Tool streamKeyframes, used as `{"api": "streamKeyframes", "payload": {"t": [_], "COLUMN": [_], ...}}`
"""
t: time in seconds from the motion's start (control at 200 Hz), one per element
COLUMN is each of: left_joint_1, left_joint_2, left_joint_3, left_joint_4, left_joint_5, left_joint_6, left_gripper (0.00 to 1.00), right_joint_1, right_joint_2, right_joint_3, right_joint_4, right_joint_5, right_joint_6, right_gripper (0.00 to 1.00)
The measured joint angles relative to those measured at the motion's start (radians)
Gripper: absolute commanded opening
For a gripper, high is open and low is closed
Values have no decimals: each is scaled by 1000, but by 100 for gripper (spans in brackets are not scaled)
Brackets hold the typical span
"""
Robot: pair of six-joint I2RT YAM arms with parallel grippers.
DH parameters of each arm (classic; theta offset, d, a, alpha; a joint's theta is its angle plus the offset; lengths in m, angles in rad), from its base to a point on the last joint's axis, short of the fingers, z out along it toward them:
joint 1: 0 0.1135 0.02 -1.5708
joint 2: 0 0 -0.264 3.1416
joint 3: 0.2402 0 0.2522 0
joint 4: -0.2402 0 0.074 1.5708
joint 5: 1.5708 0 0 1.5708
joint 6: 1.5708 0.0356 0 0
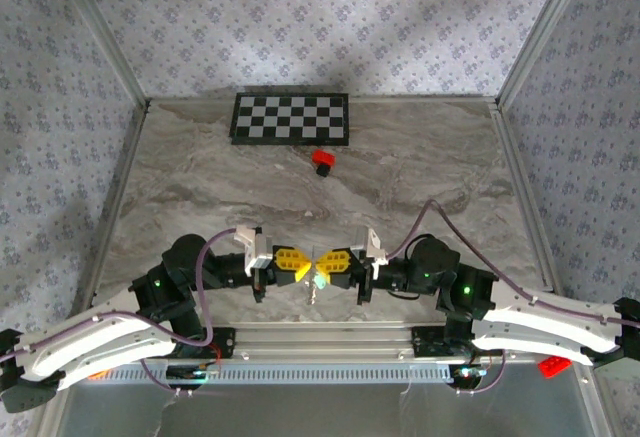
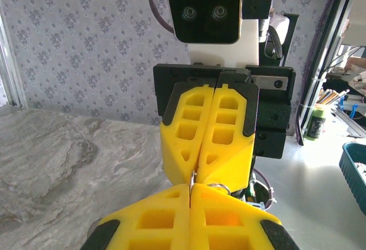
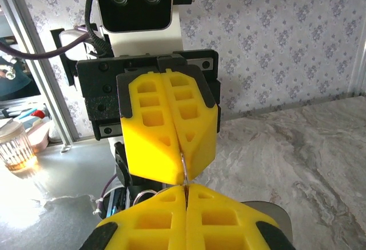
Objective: Put the keys on the keyring
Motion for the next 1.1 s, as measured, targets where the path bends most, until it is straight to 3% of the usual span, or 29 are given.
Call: {"api": "streamKeyframes", "payload": {"t": [0.23, 0.375, 0.715, 1.099], "left_joint_1": [0, 0, 0, 0], "left_joint_2": [-2, 0, -7, 117], "left_joint_3": [0, 15, 155, 287], "left_joint_4": [-8, -32, -275, -469], "left_joint_5": [0, -5, -118, -98], "left_joint_6": [0, 5, 77, 136], "left_gripper": [0, 18, 33, 32], "right_joint_1": [0, 2, 3, -16], "right_joint_2": [6, -13, -28, 150], "right_joint_3": [8, 10, 209, 472], "right_joint_4": [-11, -53, -450, -840], "right_joint_5": [-8, 4, 56, 73], "right_joint_6": [0, -11, -133, -264], "right_gripper": [0, 0, 0, 0]}}
